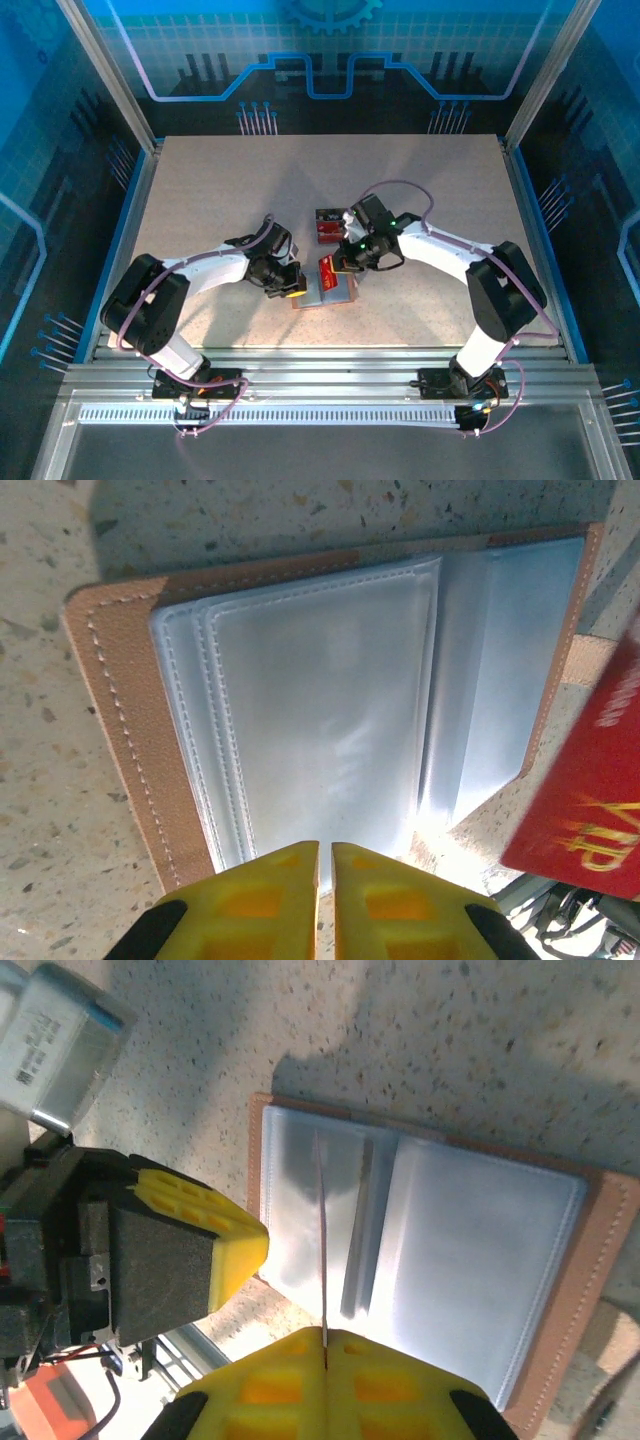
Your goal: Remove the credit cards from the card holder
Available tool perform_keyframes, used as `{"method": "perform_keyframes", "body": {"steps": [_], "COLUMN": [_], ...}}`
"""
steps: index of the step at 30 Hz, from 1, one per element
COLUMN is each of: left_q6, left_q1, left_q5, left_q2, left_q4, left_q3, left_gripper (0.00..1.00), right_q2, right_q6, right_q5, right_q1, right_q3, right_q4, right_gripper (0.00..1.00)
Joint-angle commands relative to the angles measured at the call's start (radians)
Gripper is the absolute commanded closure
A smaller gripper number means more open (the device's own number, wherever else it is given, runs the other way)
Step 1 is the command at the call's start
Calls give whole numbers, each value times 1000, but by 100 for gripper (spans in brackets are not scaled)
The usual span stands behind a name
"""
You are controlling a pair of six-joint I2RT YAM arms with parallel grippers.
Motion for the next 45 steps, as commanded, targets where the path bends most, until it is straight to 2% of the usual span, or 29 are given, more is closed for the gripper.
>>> {"method": "perform_keyframes", "body": {"steps": [1, 6, 12, 19, 27, 45], "left_q6": [19, 19, 21, 9, 4, 54], "left_q1": [8, 29, 47, 89, 101, 118], "left_q5": [-14, -10, -15, 15, 48, 86], "left_q2": [-43, -65, -94, -116, -48, 62], "left_q4": [-33, -26, -26, 16, 71, 67], "left_q3": [-2, -25, -60, -118, -103, 0], "left_gripper": [88, 88, 83, 64, 59, 57], "right_q2": [-24, -13, 3, 103, 169, 368], "right_q6": [-161, -465, -843, -1176, -1299, -1437], "right_q5": [47, 77, 162, 280, 360, 386], "right_q1": [-19, -17, -14, -3, -5, -19], "right_q3": [79, 168, 274, 465, 592, 788], "right_q4": [-154, -241, -336, -521, -544, -611], "right_gripper": [96, 100, 100, 100, 100, 100]}}
